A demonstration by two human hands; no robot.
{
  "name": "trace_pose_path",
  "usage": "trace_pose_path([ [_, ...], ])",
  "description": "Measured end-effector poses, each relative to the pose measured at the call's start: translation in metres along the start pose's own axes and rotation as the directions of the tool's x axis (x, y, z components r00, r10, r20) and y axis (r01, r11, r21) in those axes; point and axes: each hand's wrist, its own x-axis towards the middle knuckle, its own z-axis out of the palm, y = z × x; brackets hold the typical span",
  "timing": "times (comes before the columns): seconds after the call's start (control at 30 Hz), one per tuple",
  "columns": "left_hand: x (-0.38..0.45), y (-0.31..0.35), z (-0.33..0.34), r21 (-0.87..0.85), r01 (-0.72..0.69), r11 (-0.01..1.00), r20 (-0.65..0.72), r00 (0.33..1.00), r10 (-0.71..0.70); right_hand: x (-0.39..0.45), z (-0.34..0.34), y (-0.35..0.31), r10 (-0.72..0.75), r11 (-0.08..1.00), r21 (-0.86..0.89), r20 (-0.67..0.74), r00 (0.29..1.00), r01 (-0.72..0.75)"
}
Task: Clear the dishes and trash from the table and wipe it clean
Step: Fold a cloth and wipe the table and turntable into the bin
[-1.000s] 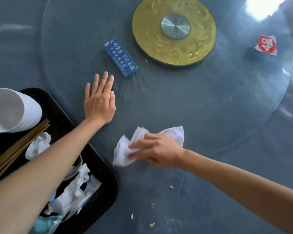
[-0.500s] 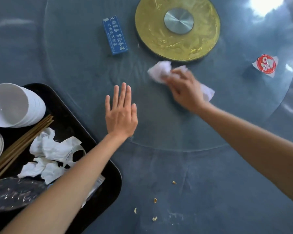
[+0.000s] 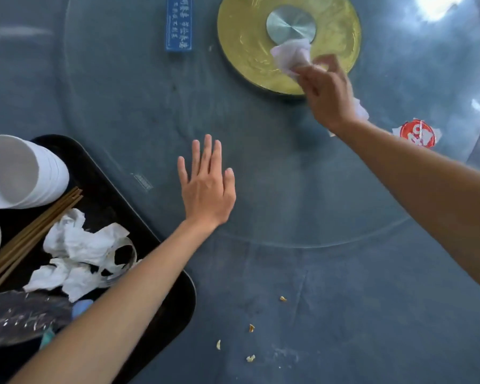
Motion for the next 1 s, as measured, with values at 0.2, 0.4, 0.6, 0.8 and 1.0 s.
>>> trace_pose_path([
  [0.2,0.026,-0.036,-0.004,0.115,-0.07,0.991,-0.034,0.997,0.075,-0.082,0.035,-0.055,-0.229,0.971,0.09,0.071,0.971,0.222],
  [0.4,0.062,-0.075,-0.032,0.162,-0.153,0.975,-0.02,0.987,0.158,-0.214,0.03,-0.119,-0.698,0.701,0.505,0.343,0.628,0.503],
  [0.6,0.034,-0.023,-0.032,0.052,-0.187,0.981,-0.105,0.976,0.191,-0.062,-0.005,-0.054,-0.21,0.957,0.198,-0.037,0.977,0.213],
  [0.8,0.014,0.002,0.01,0.093,0.0,0.996,-0.069,0.998,0.006,-0.015,0.024,-0.006,0.008,0.999,-0.053,0.016,1.0,-0.007],
  [1.0,0.043,-0.043,-0.01,0.108,-0.121,0.987,-0.04,0.991,0.125,-0.181,0.029,-0.093,-0.485,0.855,0.367,0.316,0.815,0.367],
])
